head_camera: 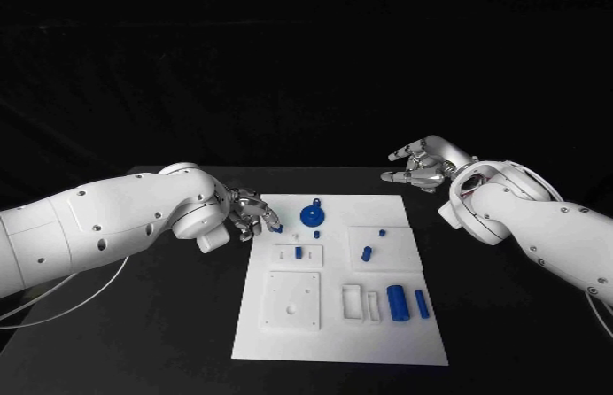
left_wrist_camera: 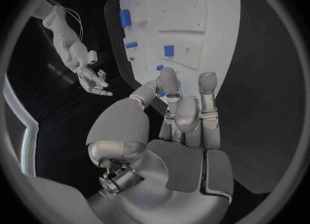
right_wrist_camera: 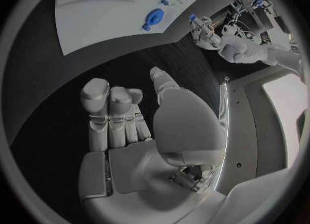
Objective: Assemble the parts on the task board
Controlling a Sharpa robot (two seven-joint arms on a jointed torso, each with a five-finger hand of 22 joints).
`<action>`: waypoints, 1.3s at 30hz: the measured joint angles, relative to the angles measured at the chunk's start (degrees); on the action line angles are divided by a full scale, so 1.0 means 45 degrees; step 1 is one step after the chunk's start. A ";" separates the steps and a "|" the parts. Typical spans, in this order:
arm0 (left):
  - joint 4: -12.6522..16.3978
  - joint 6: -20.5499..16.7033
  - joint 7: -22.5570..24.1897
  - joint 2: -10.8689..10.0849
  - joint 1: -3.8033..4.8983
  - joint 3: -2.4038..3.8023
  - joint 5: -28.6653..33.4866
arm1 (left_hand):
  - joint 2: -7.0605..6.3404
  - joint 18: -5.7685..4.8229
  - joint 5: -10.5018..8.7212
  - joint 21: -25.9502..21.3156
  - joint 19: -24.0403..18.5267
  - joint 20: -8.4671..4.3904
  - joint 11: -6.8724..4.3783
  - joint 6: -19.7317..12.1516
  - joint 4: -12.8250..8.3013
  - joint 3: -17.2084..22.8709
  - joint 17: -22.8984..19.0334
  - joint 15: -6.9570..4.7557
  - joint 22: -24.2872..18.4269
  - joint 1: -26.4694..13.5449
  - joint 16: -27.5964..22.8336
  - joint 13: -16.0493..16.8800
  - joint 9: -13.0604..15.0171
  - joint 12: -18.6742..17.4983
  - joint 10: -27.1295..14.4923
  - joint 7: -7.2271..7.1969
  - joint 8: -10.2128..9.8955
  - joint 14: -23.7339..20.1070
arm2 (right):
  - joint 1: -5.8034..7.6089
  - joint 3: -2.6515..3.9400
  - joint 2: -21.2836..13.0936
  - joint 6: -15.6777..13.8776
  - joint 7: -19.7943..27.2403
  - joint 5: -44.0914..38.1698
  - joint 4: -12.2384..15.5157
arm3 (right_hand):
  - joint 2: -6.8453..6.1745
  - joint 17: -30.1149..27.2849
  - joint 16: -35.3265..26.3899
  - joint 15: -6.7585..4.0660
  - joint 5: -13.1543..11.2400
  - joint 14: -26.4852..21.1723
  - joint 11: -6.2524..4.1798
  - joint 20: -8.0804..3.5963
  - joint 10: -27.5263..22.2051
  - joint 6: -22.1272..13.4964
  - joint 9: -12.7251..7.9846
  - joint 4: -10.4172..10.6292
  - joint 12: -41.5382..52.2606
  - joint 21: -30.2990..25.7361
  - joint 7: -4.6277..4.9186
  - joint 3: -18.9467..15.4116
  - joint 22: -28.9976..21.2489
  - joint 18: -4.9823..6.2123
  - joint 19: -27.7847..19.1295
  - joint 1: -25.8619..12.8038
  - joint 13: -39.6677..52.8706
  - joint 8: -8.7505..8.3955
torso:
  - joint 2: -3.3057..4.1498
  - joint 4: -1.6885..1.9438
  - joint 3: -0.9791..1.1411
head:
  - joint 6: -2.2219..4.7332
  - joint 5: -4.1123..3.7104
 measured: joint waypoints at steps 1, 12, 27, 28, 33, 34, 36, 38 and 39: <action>0.0109 -0.0090 -0.0005 -0.0042 -0.0002 -0.0040 -0.0016 | -0.0016 -0.0001 0.0053 0.0047 0.0000 0.0000 0.0000 0.0002 0.0019 0.0019 0.0068 0.0000 0.0000 -0.0016 0.0005 -0.0038 0.0064 0.0060 0.0000 0.0002 -0.0012 0.0000 | -0.0002 0.0000 -0.0001 0.0001 0.0000 0.0003 -0.0002 | 0.0000 0.0000 0.0000 0.0000 0.0000 0.0000 0.0000 0.0000 0.0000 0.0000 0.0000 0.0000 0.0000 0.0000 0.0000 0.0000 0.0000 -0.0001 0.0000 0.0000 0.0000 0.0000 | -0.0001 0.0000 0.0000 | -0.0009 0.0009; 0.0915 -0.0957 -0.0178 -0.0275 -0.0002 -0.0675 -0.0293 | -0.0132 0.0201 0.0293 0.0201 -0.0001 0.0000 0.0000 0.0015 0.0088 0.0088 0.0393 0.0002 -0.0001 -0.0132 0.0108 -0.0294 0.0730 0.0387 0.0000 0.0012 0.0055 0.0002 | -0.0017 0.0000 0.0002 0.0011 -0.0001 0.0033 -0.0034 | 0.0000 0.0000 0.0000 0.0000 0.0000 0.0000 0.0000 0.0000 0.0000 0.0000 0.0000 0.0000 0.0000 0.0000 0.0000 0.0000 -0.0002 -0.0001 0.0000 0.0000 0.0000 0.0000 | 0.0011 -0.0022 0.0022 | -0.0114 0.0048; 0.0992 -0.1340 -0.0508 -0.0109 -0.0101 -0.1048 -0.0613 | -0.0136 0.0234 -0.0324 0.0201 0.0026 0.0212 0.0001 0.0047 0.0379 -0.0204 0.0620 0.0092 -0.0003 -0.0077 0.0154 -0.1146 0.1101 0.0654 0.0000 -0.0013 0.0028 0.0090 | -0.0026 0.0000 -0.0003 0.0022 -0.0004 0.0051 -0.0030 | 0.0000 0.0000 0.0000 0.0000 0.0000 0.0000 0.0000 0.0000 0.0000 0.0000 0.0000 0.0000 0.0000 0.0000 0.0000 0.0000 -0.0004 -0.0001 0.0000 0.0000 0.0000 0.0000 | 0.0038 -0.0035 0.0010 | -0.0219 0.0054; 0.0987 -0.1353 -0.0516 -0.0094 -0.0112 -0.1051 -0.0630 | -0.0149 0.0363 -0.0403 0.0201 0.0045 0.0230 0.0001 0.0052 0.0407 -0.0232 0.0627 0.0092 -0.0003 0.0004 0.0154 -0.1238 0.1102 0.0711 0.0000 -0.0017 0.0023 0.0090 | -0.0026 0.0000 -0.0003 0.0023 -0.0004 0.0051 -0.0030 | 0.0000 0.0000 0.0000 0.0000 0.0000 0.0000 0.0000 0.0000 0.0000 0.0000 0.0000 0.0000 0.0000 0.0000 0.0000 0.0000 -0.0004 -0.0002 -0.0001 0.0000 0.0000 0.0000 | 0.0038 -0.0035 0.0010 | -0.0221 0.0054; 0.0941 -0.1430 -0.0540 -0.0033 -0.0154 -0.1057 -0.0749 | -0.0061 0.0402 -0.0918 0.0201 0.0045 0.0230 0.0001 0.0061 0.0484 -0.0309 0.0631 0.0092 -0.0003 0.0122 0.0154 -0.1391 0.1087 0.0721 0.0000 -0.0026 -0.0034 0.0091 | -0.0031 0.0000 -0.0001 0.0025 -0.0004 0.0054 -0.0029 | 0.0000 0.0000 0.0000 0.0000 0.0000 0.0000 0.0000 0.0000 0.0000 0.0000 0.0000 0.0000 0.0000 0.0000 0.0000 0.0000 -0.0005 -0.0002 -0.0001 0.0000 0.0001 0.0000 | 0.0038 -0.0037 0.0009 | -0.0251 0.0015; 0.0935 -0.1443 -0.0543 -0.0021 -0.0159 -0.1058 -0.0771 | -0.0081 0.0402 -0.0963 0.0201 0.0045 0.0230 0.0001 0.0062 0.0524 -0.0349 0.0648 0.0092 -0.0003 0.0205 0.0154 -0.1425 0.1012 0.0780 0.0000 -0.0027 -0.0043 0.0090 | -0.0031 0.0000 -0.0001 0.0026 -0.0004 0.0054 -0.0029 | 0.0000 0.0000 0.0000 0.0000 0.0000 0.0000 0.0000 0.0000 0.0000 0.0000 0.0000 0.0000 0.0000 0.0000 0.0000 0.0000 -0.0004 -0.0001 -0.0001 0.0000 0.0000 0.0000 | 0.0038 -0.0037 0.0006 | -0.0256 0.0011; 0.0932 -0.1462 -0.0547 0.0006 -0.0167 -0.1059 -0.0814 | -0.0039 0.0401 -0.0966 0.0201 0.0044 0.0230 0.0000 0.0063 0.0577 -0.0402 0.0675 0.0093 -0.0004 0.0249 0.0154 -0.1486 0.0917 0.0781 0.0000 -0.0027 -0.0044 0.0090 | -0.0032 0.0000 0.0000 0.0027 -0.0004 0.0055 -0.0029 | 0.0000 0.0000 0.0000 0.0000 0.0000 0.0000 0.0000 0.0000 0.0000 0.0000 0.0000 0.0000 0.0000 0.0000 0.0000 0.0000 -0.0005 -0.0001 -0.0001 0.0000 0.0000 0.0000 | 0.0038 -0.0035 0.0004 | -0.0264 0.0009; 0.0932 -0.1470 -0.0549 0.0031 -0.0172 -0.1059 -0.0845 | -0.0025 0.0402 -0.1045 0.0201 0.0044 0.0230 0.0001 0.0063 0.0584 -0.0410 0.0702 0.0093 -0.0004 0.0276 0.0153 -0.1515 0.0901 0.0781 0.0000 -0.0027 -0.0043 0.0090 | -0.0033 0.0000 0.0000 0.0027 -0.0004 0.0056 -0.0029 | 0.0000 0.0000 0.0000 0.0000 0.0000 0.0000 0.0000 0.0000 0.0000 0.0000 0.0000 0.0000 0.0000 0.0000 0.0000 0.0000 -0.0005 0.0000 -0.0001 0.0000 0.0000 0.0000 | 0.0038 -0.0035 0.0005 | -0.0269 0.0001; 0.0932 -0.1472 -0.0551 0.0049 -0.0175 -0.1059 -0.0872 | -0.0025 0.0402 -0.1063 0.0201 0.0045 0.0230 0.0001 0.0063 0.0584 -0.0410 0.0703 0.0094 -0.0004 0.0276 0.0153 -0.1525 0.0900 0.0797 0.0000 -0.0027 -0.0034 0.0090 | -0.0034 0.0000 0.0000 0.0028 -0.0004 0.0056 -0.0029 | 0.0000 0.0000 0.0000 0.0000 0.0000 0.0000 0.0000 -0.0001 0.0000 0.0000 0.0000 0.0000 0.0000 0.0000 0.0000 0.0000 -0.0005 -0.0001 -0.0001 0.0000 0.0000 0.0000 | 0.0038 -0.0031 0.0006 | -0.0272 -0.0002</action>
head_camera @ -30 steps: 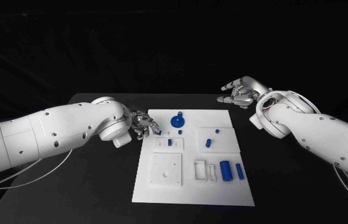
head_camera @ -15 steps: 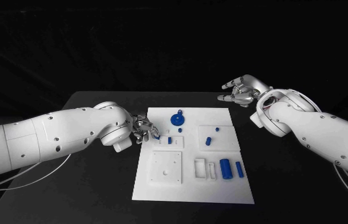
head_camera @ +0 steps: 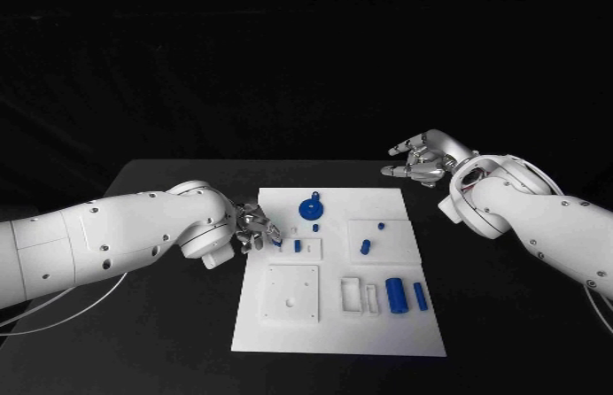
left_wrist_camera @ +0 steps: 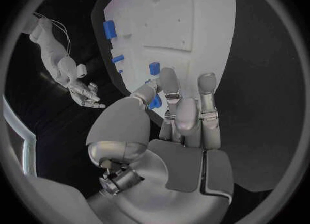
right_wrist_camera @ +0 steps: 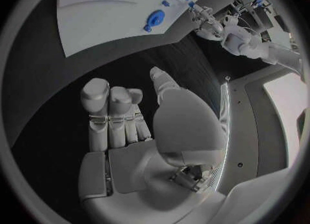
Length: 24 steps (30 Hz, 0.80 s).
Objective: Assemble the parts on the task board
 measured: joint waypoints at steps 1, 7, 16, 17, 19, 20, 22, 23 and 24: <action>0.0000 0.0000 -0.0002 0.0012 -0.0002 0.0000 -0.0020 | 0.0000 -0.0001 -0.0005 0.0000 0.0000 0.0006 0.0000 0.0000 0.0005 -0.0005 0.0000 0.0000 0.0000 0.0000 0.0000 -0.0012 -0.0003 0.0032 0.0000 0.0000 0.0042 0.0000 | -0.0001 0.0000 0.0000 0.0001 0.0000 0.0000 0.0000 | 0.0000 0.0000 0.0000 0.0000 0.0000 0.0000 0.0000 0.0000 0.0000 0.0000 0.0000 0.0000 0.0000 0.0000 0.0000 0.0000 0.0000 0.0001 0.0000 0.0000 0.0000 0.0000 | -0.0002 0.0002 0.0001 | -0.0002 -0.0002; 0.0016 -0.0003 -0.0013 0.0067 -0.0020 0.0000 -0.0229 | -0.0051 -0.0002 -0.0148 0.0000 -0.0001 0.0093 0.0000 0.0001 0.0056 -0.0057 0.0000 0.0001 0.0000 0.0053 0.0000 -0.0101 -0.0002 0.0032 0.0000 0.0000 0.0063 -0.0001 | -0.0003 0.0000 0.0000 0.0004 0.0000 0.0002 0.0000 | 0.0000 0.0000 0.0000 0.0000 0.0000 0.0000 0.0000 0.0000 0.0000 0.0000 0.0000 0.0000 0.0000 0.0000 0.0000 0.0000 -0.0001 0.0000 0.0000 0.0000 0.0000 0.0000 | -0.0009 0.0010 0.0001 | 0.0005 0.0022; 0.0038 -0.0006 -0.0036 0.0157 -0.0120 0.0000 -0.0653 | 0.0015 -0.0003 -0.0151 0.0000 -0.0002 0.0092 0.0000 0.0002 0.0072 -0.0074 -0.0001 0.0003 0.0000 0.0119 -0.0001 -0.0155 -0.0001 0.0097 0.0000 0.0000 0.0062 -0.0002 | -0.0008 0.0000 -0.0003 0.0010 0.0000 0.0004 -0.0003 | 0.0000 0.0000 0.0000 0.0000 0.0000 0.0000 0.0000 0.0000 0.0000 0.0000 0.0000 0.0000 0.0000 0.0000 0.0000 0.0000 -0.0001 -0.0001 0.0000 0.0000 0.0000 0.0000 | -0.0012 0.0010 0.0011 | 0.0002 0.0027; 0.0044 -0.0006 -0.0041 0.0162 -0.0130 0.0000 -0.0692 | 0.0015 -0.0002 -0.0151 0.0000 -0.0002 0.0093 0.0000 0.0002 0.0072 -0.0074 -0.0001 0.0003 0.0003 0.0119 -0.0001 -0.0155 -0.0001 0.0097 0.0000 0.0000 0.0061 -0.0003 | -0.0009 0.0000 -0.0004 0.0011 0.0000 0.0004 -0.0003 | 0.0000 0.0000 0.0000 0.0000 0.0000 0.0000 0.0000 0.0000 0.0000 0.0000 0.0000 0.0000 0.0000 0.0000 0.0000 0.0000 -0.0001 0.0000 0.0000 0.0000 0.0000 0.0000 | -0.0012 0.0010 0.0010 | 0.0000 0.0024; 0.0057 -0.0006 -0.0052 0.0170 -0.0149 0.0000 -0.0781 | 0.0015 -0.0004 -0.0151 0.0000 -0.0002 0.0092 0.0000 0.0002 0.0072 -0.0074 -0.0002 0.0004 0.0009 0.0119 -0.0001 -0.0155 -0.0001 0.0097 0.0000 0.0000 0.0060 -0.0003 | -0.0012 0.0000 -0.0005 0.0012 0.0001 0.0005 -0.0003 | 0.0000 0.0000 0.0000 0.0000 0.0000 0.0000 0.0000 0.0000 0.0000 0.0000 0.0000 0.0000 0.0000 0.0000 0.0000 0.0000 -0.0001 0.0001 0.0000 0.0000 0.0000 0.0000 | -0.0011 0.0010 0.0010 | -0.0005 0.0020; 0.0061 -0.0006 -0.0057 0.0173 -0.0156 0.0000 -0.0820 | 0.0016 -0.0003 -0.0152 0.0000 -0.0002 0.0092 0.0000 0.0002 0.0072 -0.0075 -0.0001 0.0004 0.0009 0.0120 -0.0001 -0.0155 -0.0001 0.0097 0.0000 0.0000 0.0059 -0.0003 | -0.0012 0.0000 -0.0006 0.0012 0.0001 0.0005 -0.0003 | 0.0000 0.0000 0.0000 0.0000 0.0000 0.0000 0.0000 0.0000 0.0000 0.0000 0.0000 0.0000 0.0000 0.0000 0.0000 0.0000 -0.0001 0.0000 0.0000 0.0000 0.0000 0.0000 | -0.0011 0.0009 0.0011 | -0.0006 0.0018; 0.0070 -0.0006 -0.0067 0.0182 -0.0169 0.0000 -0.0906 | 0.0018 -0.0003 -0.0152 0.0000 -0.0002 0.0092 0.0000 0.0002 0.0072 -0.0075 -0.0002 0.0004 0.0009 0.0122 -0.0001 -0.0175 -0.0001 0.0097 0.0000 0.0000 0.0047 -0.0003 | -0.0013 0.0000 -0.0008 0.0013 0.0001 0.0006 -0.0003 | 0.0000 0.0000 0.0000 0.0000 0.0000 0.0000 0.0000 0.0000 0.0000 0.0000 0.0000 0.0000 0.0000 0.0000 0.0000 0.0000 -0.0002 0.0000 0.0000 0.0000 0.0000 0.0000 | -0.0010 0.0010 0.0012 | -0.0015 0.0017; 0.0074 -0.0006 -0.0072 0.0185 -0.0173 0.0000 -0.0941 | 0.0019 -0.0003 -0.0152 0.0000 -0.0002 0.0092 0.0000 0.0002 0.0072 -0.0075 -0.0002 0.0004 0.0009 0.0123 -0.0001 -0.0175 -0.0001 0.0097 0.0000 0.0000 0.0039 -0.0003 | -0.0014 0.0000 -0.0009 0.0014 0.0001 0.0006 -0.0003 | 0.0000 0.0000 0.0000 0.0000 0.0000 0.0000 0.0000 0.0000 0.0000 0.0000 0.0000 0.0000 0.0000 0.0000 0.0000 0.0000 -0.0001 0.0000 0.0000 0.0000 0.0000 0.0000 | -0.0010 0.0012 0.0013 | -0.0015 0.0016; 0.0079 -0.0006 -0.0076 0.0188 -0.0178 0.0000 -0.0974 | 0.0037 -0.0003 -0.0153 0.0000 -0.0002 0.0092 0.0000 0.0002 0.0073 -0.0076 -0.0009 0.0005 0.0008 0.0140 -0.0001 -0.0174 -0.0002 0.0097 0.0000 0.0000 0.0038 -0.0003 | -0.0016 0.0000 -0.0009 0.0015 0.0001 0.0006 -0.0003 | 0.0000 0.0000 0.0000 0.0000 0.0000 0.0000 0.0000 0.0000 0.0000 0.0000 0.0000 0.0000 0.0000 0.0000 0.0000 0.0000 -0.0001 0.0000 0.0000 0.0000 0.0000 0.0000 | -0.0010 0.0015 0.0013 | -0.0016 0.0015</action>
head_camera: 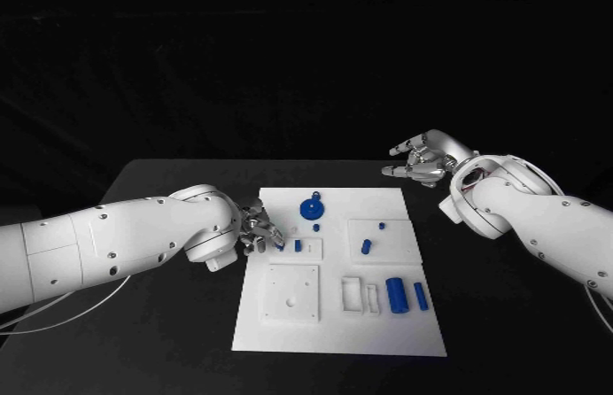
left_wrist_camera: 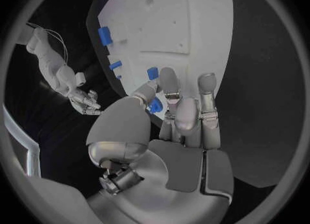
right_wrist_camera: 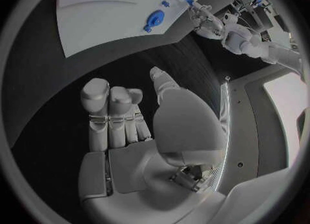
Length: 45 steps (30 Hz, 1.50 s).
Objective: Assemble the parts on the task board
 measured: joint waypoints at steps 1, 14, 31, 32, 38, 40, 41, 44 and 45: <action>0.0006 0.0000 -0.0005 0.0003 -0.0007 0.0000 -0.0043 | 0.0012 0.0000 -0.0013 0.0000 0.0000 0.0000 0.0000 0.0000 0.0000 -0.0001 -0.0008 0.0000 0.0000 0.0012 0.0000 0.0000 -0.0002 0.0000 0.0000 0.0000 -0.0002 0.0000 | -0.0001 0.0000 0.0000 0.0001 0.0000 0.0000 0.0000 | 0.0000 0.0000 0.0000 0.0000 0.0000 0.0000 0.0000 0.0000 0.0000 0.0000 0.0000 0.0000 0.0000 0.0000 0.0000 0.0000 0.0000 0.0000 0.0000 0.0000 0.0000 0.0000 | 0.0001 0.0001 0.0001 | 0.0000 -0.0001; 0.0008 0.0043 -0.0069 0.0043 -0.0067 0.0004 -0.0367 | 0.0012 -0.0001 -0.0047 0.0000 0.0000 0.0000 0.0000 0.0000 0.0049 -0.0019 -0.0054 0.0002 -0.0003 0.0012 0.0000 -0.0044 -0.0010 0.0000 0.0000 0.0000 0.0014 -0.0001 | -0.0017 0.0000 0.0003 0.0008 0.0001 0.0002 0.0000 | 0.0000 0.0000 0.0000 0.0000 0.0000 0.0000 0.0000 0.0000 0.0000 0.0000 0.0000 0.0000 0.0000 0.0000 0.0000 0.0000 -0.0001 0.0000 0.0000 0.0000 0.0000 0.0000 | 0.0001 0.0001 0.0002 | 0.0009 0.0022; 0.0008 0.0352 -0.0188 0.0047 -0.0056 0.0026 -0.0514 | 0.0010 -0.0003 -0.0098 0.0000 -0.0001 -0.0001 0.0000 0.0000 0.0086 -0.0013 -0.0075 0.0021 -0.0005 0.0010 -0.0001 -0.0063 -0.0086 0.0000 0.0000 0.0000 0.0000 -0.0019 | -0.0056 0.0000 -0.0001 0.0015 0.0002 0.0004 -0.0004 | 0.0000 0.0000 0.0000 0.0000 0.0000 0.0000 0.0000 0.0000 0.0000 0.0000 0.0000 0.0000 0.0000 0.0000 0.0000 0.0000 -0.0001 0.0000 0.0000 0.0000 0.0000 0.0000 | 0.0000 -0.0001 0.0004 | -0.0027 0.0024; 0.0008 0.0377 -0.0194 0.0045 -0.0055 0.0027 -0.0520 | 0.0010 -0.0003 -0.0132 0.0000 -0.0001 -0.0001 0.0000 0.0000 0.0123 -0.0050 -0.0075 0.0021 -0.0005 0.0010 -0.0001 -0.0063 -0.0102 0.0000 0.0000 0.0000 0.0000 -0.0019 | -0.0059 0.0000 -0.0001 0.0015 0.0002 0.0005 -0.0005 | 0.0000 0.0000 0.0000 0.0000 0.0000 0.0000 0.0000 0.0000 0.0000 0.0000 0.0000 0.0000 0.0000 0.0000 0.0000 0.0000 -0.0001 0.0000 0.0000 0.0000 0.0000 0.0000 | 0.0000 -0.0001 0.0004 | -0.0029 0.0024; -0.0005 0.0535 -0.0218 0.0039 -0.0047 0.0033 -0.0530 | 0.0161 -0.0003 -0.0194 0.0000 -0.0001 -0.0001 0.0000 0.0001 0.0229 -0.0052 -0.0006 0.0021 -0.0005 -0.0146 -0.0001 -0.0044 -0.0183 0.0075 0.0000 0.0000 -0.0002 -0.0020 | -0.0075 0.0000 -0.0003 0.0017 0.0002 0.0005 -0.0007 | 0.0000 0.0000 0.0000 0.0000 0.0000 0.0000 0.0000 0.0000 0.0000 0.0000 0.0000 0.0000 0.0000 0.0000 0.0000 0.0000 -0.0001 0.0000 0.0000 0.0000 0.0000 0.0000 | 0.0000 -0.0002 0.0004 | -0.0046 0.0024; -0.0011 0.0576 -0.0223 0.0039 -0.0045 0.0035 -0.0530 | 0.0249 -0.0004 -0.0195 0.0000 -0.0001 -0.0001 0.0000 0.0001 0.0217 -0.0040 0.0006 0.0022 -0.0006 -0.0240 -0.0001 -0.0024 -0.0190 0.0075 0.0000 0.0000 -0.0009 -0.0020 | -0.0079 0.0000 -0.0003 0.0017 0.0002 0.0005 -0.0008 | 0.0000 0.0000 0.0000 0.0000 0.0000 0.0000 0.0000 0.0000 0.0000 0.0000 0.0000 0.0000 0.0000 0.0000 0.0000 0.0000 -0.0001 0.0000 0.0000 0.0000 0.0001 0.0000 | 0.0000 -0.0004 0.0004 | -0.0051 0.0024; -0.0015 0.0602 -0.0226 0.0039 -0.0044 0.0035 -0.0529 | 0.0286 -0.0003 -0.0196 0.0000 -0.0001 -0.0001 0.0000 0.0001 0.0190 -0.0013 0.0007 0.0021 -0.0006 -0.0309 -0.0001 -0.0008 -0.0191 0.0075 0.0000 0.0000 -0.0017 -0.0020 | -0.0081 0.0000 -0.0004 0.0017 0.0002 0.0005 -0.0008 | 0.0000 0.0000 0.0000 0.0000 0.0000 0.0000 0.0000 0.0000 0.0000 0.0000 0.0000 0.0000 0.0000 0.0000 0.0000 0.0000 0.0000 -0.0001 0.0000 0.0000 0.0000 0.0000 | 0.0000 -0.0004 0.0004 | -0.0055 0.0024; -0.0031 0.0653 -0.0234 0.0042 -0.0044 0.0036 -0.0529 | 0.0341 -0.0004 -0.0197 0.0000 -0.0001 -0.0001 0.0000 0.0001 0.0122 0.0030 0.0016 0.0022 -0.0007 -0.0427 -0.0001 0.0008 -0.0195 0.0075 0.0000 0.0000 -0.0008 -0.0020 | -0.0084 0.0000 -0.0004 0.0017 0.0002 0.0006 -0.0008 | 0.0000 0.0000 0.0000 0.0000 0.0000 0.0000 0.0000 0.0000 0.0000 0.0000 0.0000 0.0000 0.0000 0.0000 -0.0001 0.0000 0.0009 0.0001 0.0000 0.0000 0.0001 0.0000 | 0.0000 -0.0004 0.0005 | -0.0060 0.0024; -0.0042 0.0674 -0.0237 0.0047 -0.0044 0.0036 -0.0528 | 0.0382 -0.0003 -0.0198 0.0000 -0.0001 -0.0001 0.0000 0.0001 0.0064 0.0041 0.0029 0.0022 -0.0006 -0.0510 -0.0001 0.0020 -0.0203 0.0075 0.0000 0.0000 0.0018 -0.0020 | -0.0085 0.0000 -0.0005 0.0017 0.0002 0.0006 -0.0008 | 0.0000 0.0000 0.0000 0.0000 0.0000 0.0000 0.0000 0.0000 0.0000 0.0000 0.0000 0.0000 0.0000 0.0000 0.0000 0.0000 0.0009 -0.0001 0.0000 0.0000 0.0000 0.0000 | 0.0000 -0.0004 0.0005 | -0.0065 0.0024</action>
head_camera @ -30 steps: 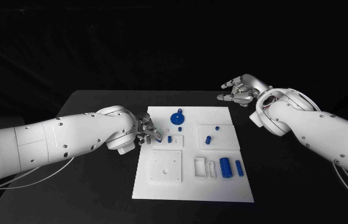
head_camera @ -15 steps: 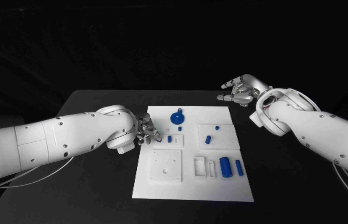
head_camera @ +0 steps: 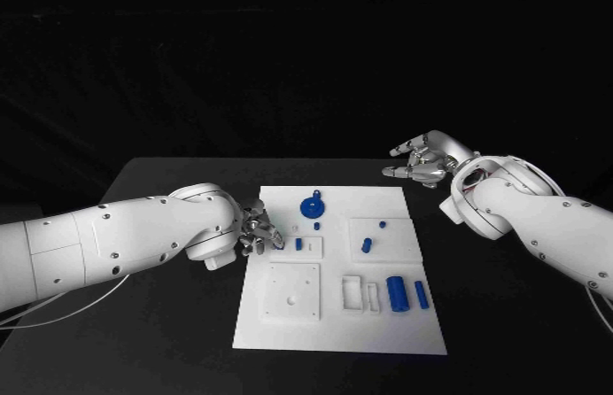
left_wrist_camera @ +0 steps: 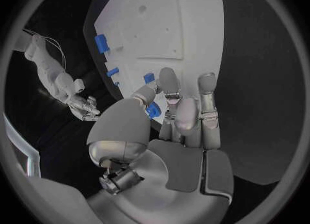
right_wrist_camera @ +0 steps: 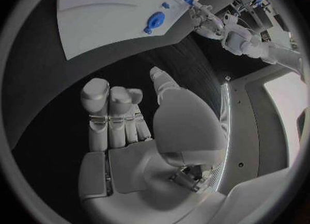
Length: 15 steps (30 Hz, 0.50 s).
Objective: Assemble the parts on the task board
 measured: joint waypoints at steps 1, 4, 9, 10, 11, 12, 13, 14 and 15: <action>-0.0011 0.0016 -0.0002 0.0004 0.0000 0.0000 0.0002 | 0.0017 0.0000 0.0000 0.0000 0.0000 0.0000 0.0000 0.0000 -0.0014 0.0014 0.0007 0.0000 -0.0001 -0.0045 0.0000 0.0000 -0.0008 0.0000 0.0000 0.0000 0.0006 0.0000 | -0.0001 0.0000 0.0000 0.0000 0.0000 0.0000 0.0000 | 0.0000 0.0000 0.0000 0.0000 0.0000 0.0000 0.0000 0.0000 0.0000 0.0000 0.0000 0.0000 0.0000 0.0000 0.0000 0.0000 0.0000 0.0002 0.0000 0.0000 0.0000 0.0000 | 0.0000 0.0000 0.0000 | -0.0002 0.0000; -0.0045 0.0067 -0.0008 0.0019 0.0001 0.0002 0.0010 | 0.0117 -0.0001 -0.0026 0.0000 0.0000 0.0000 0.0000 0.0000 -0.0127 0.0057 0.0053 0.0000 -0.0001 -0.0246 0.0060 0.0040 -0.0015 0.0048 0.0000 0.0000 0.0007 0.0000 | -0.0005 0.0000 0.0002 0.0001 0.0000 0.0000 -0.0003 | 0.0000 -0.0015 0.0000 0.0000 0.0000 0.0000 0.0000 0.0000 0.0000 0.0000 0.0000 0.0000 0.0000 -0.0057 0.0000 0.0000 0.0000 0.0001 0.0000 0.0000 -0.0008 0.0000 | 0.0000 0.0000 -0.0001 | -0.0006 0.0000; -0.0130 0.0146 -0.0018 0.0069 0.0005 0.0006 0.0021 | 0.0166 -0.0001 -0.0045 0.0000 0.0000 0.0000 0.0000 0.0014 -0.0131 0.0061 0.0070 0.0001 -0.0001 -0.0364 0.0089 0.0062 0.0019 0.0048 0.0000 -0.0012 0.0007 0.0000 | -0.0016 0.0000 0.0013 0.0002 0.0001 0.0001 -0.0012 | 0.0000 -0.0016 0.0000 0.0000 0.0000 0.0000 0.0000 0.0000 0.0000 0.0000 0.0000 0.0000 0.0000 -0.0057 0.0000 0.0000 -0.0001 0.0001 0.0000 0.0000 -0.0012 0.0000 | 0.0000 -0.0001 0.0000 | -0.0022 0.0007; -0.0148 0.0158 -0.0022 0.0083 0.0007 0.0007 0.0022 | 0.0157 -0.0001 -0.0045 0.0000 0.0000 0.0000 0.0000 0.0033 -0.0132 0.0061 0.0070 0.0001 -0.0001 -0.0385 0.0089 0.0062 0.0021 0.0048 0.0000 -0.0027 0.0007 0.0000 | -0.0018 0.0000 0.0014 0.0002 0.0001 0.0001 -0.0013 | 0.0000 -0.0016 0.0000 0.0000 0.0000 0.0000 0.0000 0.0000 0.0000 0.0000 0.0000 0.0000 0.0000 -0.0057 0.0000 0.0000 -0.0002 0.0001 0.0000 0.0000 -0.0013 0.0000 | 0.0000 -0.0001 0.0001 | -0.0022 0.0009; -0.0182 0.0173 -0.0027 0.0106 0.0008 0.0007 0.0022 | 0.0147 -0.0001 -0.0045 0.0000 0.0000 0.0000 0.0000 0.0064 -0.0149 0.0078 0.0070 0.0001 -0.0001 -0.0405 0.0089 0.0062 0.0024 0.0048 0.0000 -0.0022 0.0007 0.0000 | -0.0022 0.0000 0.0017 0.0002 0.0001 0.0001 -0.0016 | 0.0000 -0.0016 0.0000 0.0000 0.0000 0.0000 0.0000 0.0000 0.0000 0.0000 0.0000 0.0000 0.0000 -0.0057 0.0000 0.0000 -0.0001 0.0000 0.0000 0.0000 -0.0012 0.0000 | 0.0000 -0.0001 0.0002 | -0.0021 0.0010; -0.0207 0.0185 -0.0030 0.0127 0.0010 0.0008 0.0023 | 0.0147 -0.0001 -0.0046 0.0000 0.0000 0.0000 0.0000 0.0066 -0.0176 0.0105 0.0070 0.0001 -0.0002 -0.0405 0.0089 0.0065 0.0035 0.0048 0.0000 -0.0022 0.0007 0.0000 | -0.0024 0.0000 0.0019 0.0002 0.0001 0.0001 -0.0018 | 0.0000 -0.0016 0.0000 0.0000 0.0000 0.0000 0.0000 0.0000 0.0000 0.0000 0.0000 0.0000 0.0000 -0.0057 0.0000 0.0000 -0.0001 0.0002 0.0000 0.0000 -0.0012 0.0000 | 0.0000 -0.0002 0.0004 | -0.0021 0.0010; -0.0238 0.0196 -0.0032 0.0152 0.0012 0.0011 0.0023 | 0.0148 -0.0002 -0.0046 0.0000 0.0000 0.0000 0.0000 0.0067 -0.0190 0.0120 0.0070 0.0001 -0.0001 -0.0405 0.0089 0.0074 0.0036 0.0048 0.0000 -0.0022 0.0007 0.0000 | -0.0027 0.0000 0.0022 0.0003 0.0001 0.0001 -0.0019 | 0.0000 -0.0016 0.0000 0.0000 0.0000 0.0000 0.0000 0.0000 0.0000 0.0000 0.0000 0.0000 0.0000 -0.0057 0.0000 0.0000 -0.0001 0.0002 0.0000 0.0000 -0.0012 0.0000 | 0.0000 -0.0005 0.0005 | -0.0018 0.0016; -0.0280 0.0211 -0.0035 0.0187 0.0016 0.0013 0.0024 | 0.0148 -0.0001 -0.0046 0.0000 0.0000 0.0000 0.0000 0.0070 -0.0194 0.0118 0.0070 0.0001 -0.0002 -0.0405 0.0089 0.0074 0.0037 0.0048 0.0000 -0.0022 0.0008 0.0000 | -0.0030 0.0000 0.0025 0.0003 0.0001 0.0001 -0.0020 | 0.0000 -0.0015 0.0000 0.0000 0.0000 0.0000 0.0000 0.0000 0.0000 0.0000 0.0000 0.0000 0.0000 -0.0057 0.0000 0.0000 -0.0002 0.0001 0.0000 0.0000 -0.0012 0.0000 | 0.0000 -0.0007 0.0005 | -0.0016 0.0018; -0.0313 0.0220 -0.0039 0.0214 0.0018 0.0015 0.0024 | 0.0149 -0.0001 -0.0046 0.0000 0.0000 0.0000 0.0000 0.0076 -0.0226 0.0087 0.0069 0.0001 -0.0002 -0.0404 0.0089 0.0074 0.0037 0.0048 0.0000 -0.0018 0.0009 0.0000 | -0.0033 0.0000 0.0027 0.0003 0.0002 0.0001 -0.0021 | 0.0000 -0.0016 0.0000 0.0000 0.0000 0.0000 0.0000 0.0000 0.0000 0.0000 0.0000 0.0000 0.0000 -0.0057 0.0000 0.0000 -0.0002 0.0002 0.0000 0.0000 -0.0012 0.0000 | 0.0000 -0.0007 0.0005 | -0.0015 0.0020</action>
